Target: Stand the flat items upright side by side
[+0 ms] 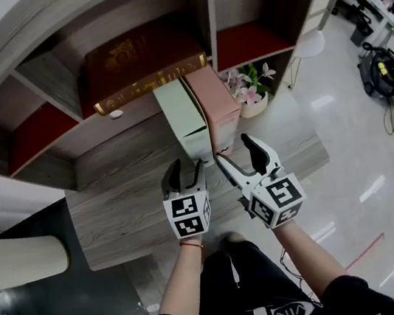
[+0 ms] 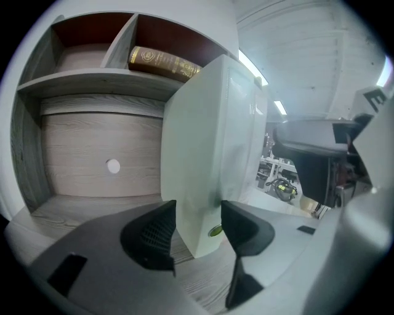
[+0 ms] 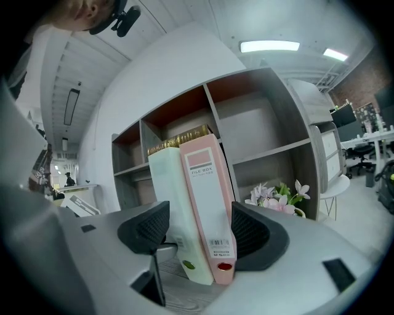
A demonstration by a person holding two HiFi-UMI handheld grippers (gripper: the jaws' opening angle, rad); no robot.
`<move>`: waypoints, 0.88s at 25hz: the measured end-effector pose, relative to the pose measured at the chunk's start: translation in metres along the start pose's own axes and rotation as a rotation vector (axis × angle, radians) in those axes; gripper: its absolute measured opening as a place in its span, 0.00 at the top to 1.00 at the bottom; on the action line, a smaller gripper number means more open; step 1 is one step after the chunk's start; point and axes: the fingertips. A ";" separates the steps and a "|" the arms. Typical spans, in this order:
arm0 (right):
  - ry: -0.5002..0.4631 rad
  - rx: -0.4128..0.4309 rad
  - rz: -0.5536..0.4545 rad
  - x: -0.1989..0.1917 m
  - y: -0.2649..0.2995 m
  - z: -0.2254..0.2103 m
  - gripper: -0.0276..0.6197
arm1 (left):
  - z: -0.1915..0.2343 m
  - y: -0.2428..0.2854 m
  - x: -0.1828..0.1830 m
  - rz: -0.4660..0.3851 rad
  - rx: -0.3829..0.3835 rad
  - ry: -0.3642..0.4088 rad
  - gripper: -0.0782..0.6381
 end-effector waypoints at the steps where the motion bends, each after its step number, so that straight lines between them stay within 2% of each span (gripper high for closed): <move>1: -0.001 0.005 0.001 0.000 -0.002 0.000 0.49 | 0.000 -0.001 0.000 0.001 0.008 -0.006 0.58; 14: -0.024 0.104 0.020 0.002 -0.011 0.013 0.50 | -0.001 -0.024 0.022 -0.059 0.047 -0.043 0.58; 22: -0.037 0.166 0.030 0.009 -0.024 0.023 0.61 | 0.013 -0.054 0.039 -0.110 0.108 -0.062 0.59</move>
Point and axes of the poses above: the fingertips, and each gripper's own axes: y forward along the fingers, z to its left, x out of its top, and after that the axes turned 15 degrees about -z, right-handed
